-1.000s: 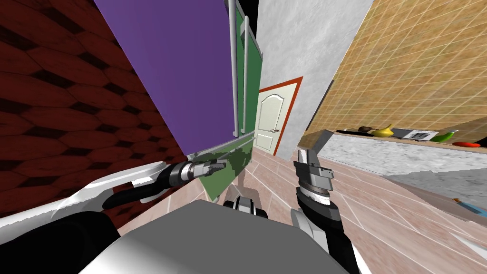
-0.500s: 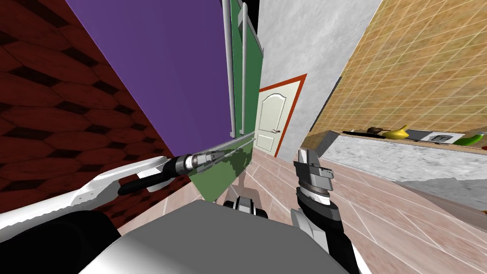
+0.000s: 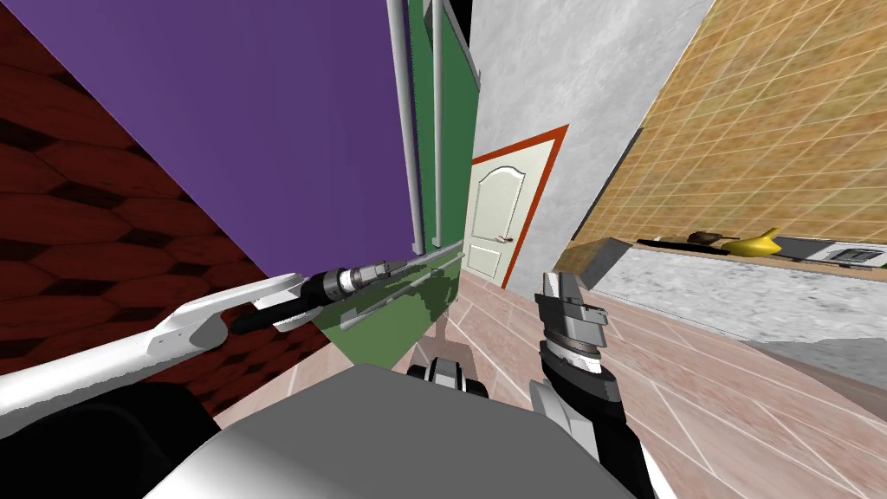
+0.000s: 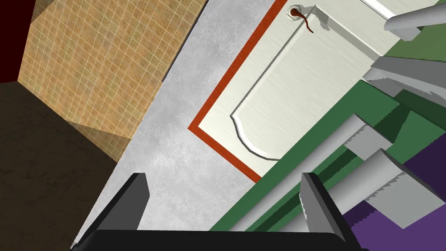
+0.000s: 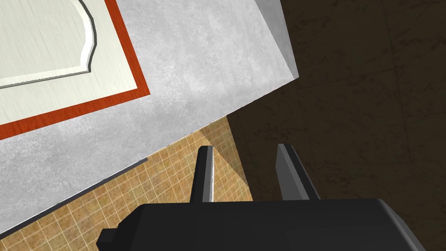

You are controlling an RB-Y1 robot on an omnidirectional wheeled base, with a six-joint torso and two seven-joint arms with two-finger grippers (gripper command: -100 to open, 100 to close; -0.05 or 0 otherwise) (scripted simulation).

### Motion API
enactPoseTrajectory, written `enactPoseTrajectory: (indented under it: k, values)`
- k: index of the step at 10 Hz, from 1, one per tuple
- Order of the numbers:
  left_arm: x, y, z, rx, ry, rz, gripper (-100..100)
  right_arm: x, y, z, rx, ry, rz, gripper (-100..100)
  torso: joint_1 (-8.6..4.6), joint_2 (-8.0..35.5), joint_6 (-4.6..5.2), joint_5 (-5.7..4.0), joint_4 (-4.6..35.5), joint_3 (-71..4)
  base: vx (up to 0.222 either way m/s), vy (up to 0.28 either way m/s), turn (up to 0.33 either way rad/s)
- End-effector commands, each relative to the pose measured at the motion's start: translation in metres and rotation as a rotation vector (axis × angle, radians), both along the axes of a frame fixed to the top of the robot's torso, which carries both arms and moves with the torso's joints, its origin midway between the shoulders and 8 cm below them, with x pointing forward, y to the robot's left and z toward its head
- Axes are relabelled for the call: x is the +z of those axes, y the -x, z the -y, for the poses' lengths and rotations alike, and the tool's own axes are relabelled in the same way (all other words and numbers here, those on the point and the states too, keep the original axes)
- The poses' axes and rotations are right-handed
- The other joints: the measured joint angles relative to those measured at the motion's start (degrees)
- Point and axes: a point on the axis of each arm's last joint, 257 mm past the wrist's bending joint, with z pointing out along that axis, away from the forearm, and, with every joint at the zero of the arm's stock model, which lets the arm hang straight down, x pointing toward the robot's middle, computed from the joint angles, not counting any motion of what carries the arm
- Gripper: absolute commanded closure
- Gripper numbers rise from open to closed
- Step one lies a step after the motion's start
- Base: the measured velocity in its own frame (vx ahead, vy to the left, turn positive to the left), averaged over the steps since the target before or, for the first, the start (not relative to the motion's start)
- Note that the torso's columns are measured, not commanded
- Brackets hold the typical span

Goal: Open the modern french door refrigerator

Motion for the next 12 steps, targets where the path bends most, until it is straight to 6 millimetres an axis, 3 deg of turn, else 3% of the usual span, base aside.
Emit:
enactPoseTrajectory:
  k: [1,6,7,8,9,10,12]
  values:
    - [0.021,-0.024,-0.024,0.081,0.022,0.025,-100,0.0,0.0,0.0,0.0,0.0,0.0,0,-0.06,-0.1,0.01,-0.02,0.0,-0.1,0.116,-0.086,0.041]
    - [0.066,-0.05,-0.054,0.176,0.066,0.074,-100,0.0,0.0,0.0,0.0,0.0,0.0,0,-0.11,-0.1,0.01,-0.03,0.0,-0.1,0.135,-0.074,0.042]
    - [0.06,-0.05,-0.053,0.169,0.06,0.069,-100,0.0,0.0,0.0,0.0,0.0,0.0,0,-0.08,-0.1,0.01,-0.03,0.0,-0.1,0.062,-0.034,0.008]
    - [0.072,-0.051,-0.048,0.166,0.059,0.07,-100,0.0,0.0,0.0,0.0,0.0,0.0,0,0.06,0.1,0.01,0.01,0.0,0.1,0.088,-0.068,0.047]
    - [0.065,-0.05,-0.051,0.168,0.059,0.067,-100,0.0,0.0,0.0,0.0,0.0,0.0,0,-0.16,0.0,0.12,-0.09,0.1,0.0,0.05,-0.037,0.041]
    - [0.065,-0.051,-0.052,0.171,0.06,0.064,100,0.0,0.0,0.0,0.0,0.0,0.0,0,-0.26,-0.1,0.19,-0.15,0.0,-0.1,0.0,0.0,0.0]
    - [0.065,-0.033,-0.024,0.096,0.063,0.062,100,0.0,0.0,0.0,0.0,0.0,0.0,0,-0.04,0.0,0.04,-0.03,0.0,0.0,-0.041,0.055,0.0]
